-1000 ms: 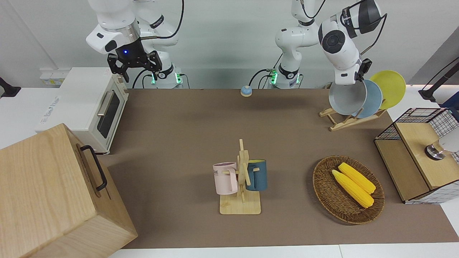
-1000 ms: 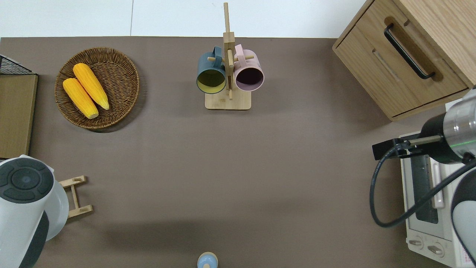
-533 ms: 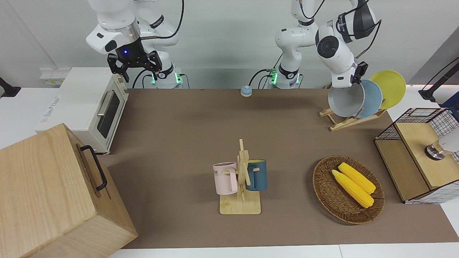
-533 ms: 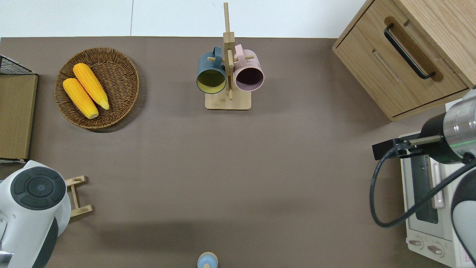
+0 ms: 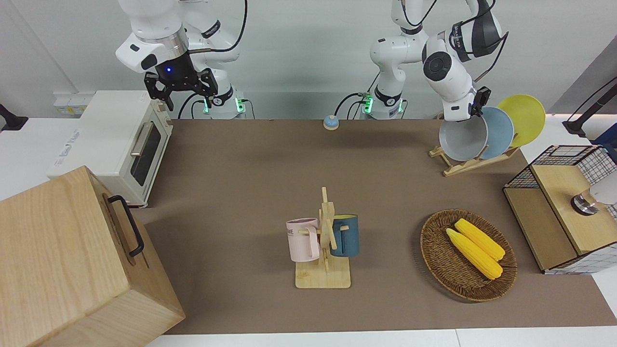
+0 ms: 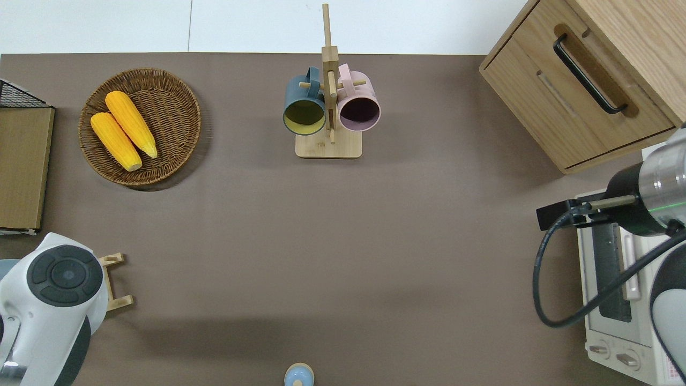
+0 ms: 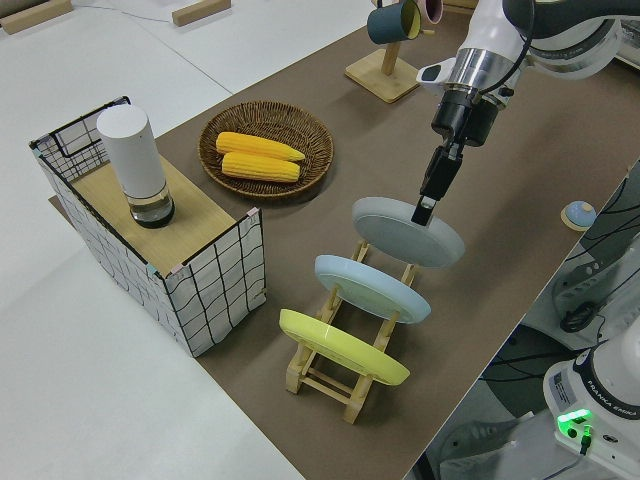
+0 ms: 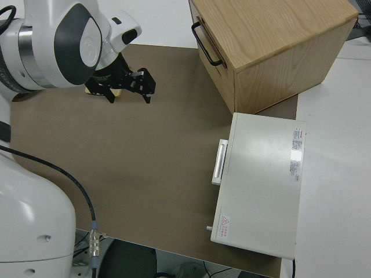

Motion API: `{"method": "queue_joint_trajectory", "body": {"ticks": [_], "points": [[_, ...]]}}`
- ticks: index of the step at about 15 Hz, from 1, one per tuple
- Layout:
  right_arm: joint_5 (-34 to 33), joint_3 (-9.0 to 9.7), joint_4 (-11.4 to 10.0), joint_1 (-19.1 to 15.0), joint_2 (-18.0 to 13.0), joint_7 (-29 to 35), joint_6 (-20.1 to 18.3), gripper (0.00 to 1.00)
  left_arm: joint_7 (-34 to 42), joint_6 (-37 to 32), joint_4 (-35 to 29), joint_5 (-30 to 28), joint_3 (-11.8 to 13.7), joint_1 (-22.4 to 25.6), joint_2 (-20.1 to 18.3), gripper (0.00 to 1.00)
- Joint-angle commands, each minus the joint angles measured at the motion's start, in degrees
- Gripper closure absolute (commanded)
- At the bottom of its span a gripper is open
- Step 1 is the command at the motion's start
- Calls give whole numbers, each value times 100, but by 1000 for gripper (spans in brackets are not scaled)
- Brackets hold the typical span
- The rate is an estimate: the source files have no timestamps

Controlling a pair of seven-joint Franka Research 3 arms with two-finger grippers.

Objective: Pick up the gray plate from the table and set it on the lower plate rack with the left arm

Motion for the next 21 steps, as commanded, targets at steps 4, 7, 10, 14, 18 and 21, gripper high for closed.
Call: {"method": "queue_joint_trajectory", "body": {"ticks": [4, 7, 10, 14, 18, 21], "points": [[59, 33, 35, -56, -14, 1, -83, 13, -851, 424, -679, 466, 10, -154, -101, 1000], [59, 33, 35, -56, -14, 1, -83, 13, -939, 468, -679, 457, 10, -154, -66, 1000], [59, 33, 35, -56, -14, -8, -83, 11, -834, 608, -679, 448, 71, -102, -22, 1000], [59, 33, 35, -56, -14, 1, -83, 11, -606, 643, -653, 475, 98, -93, -4, 7], [59, 33, 35, -56, -14, 1, -83, 11, -605, 757, -653, 501, 98, -75, -4, 0], [59, 33, 35, -56, -14, 1, -83, 13, -596, 688, -495, 458, 89, -84, 66, 0]]}}
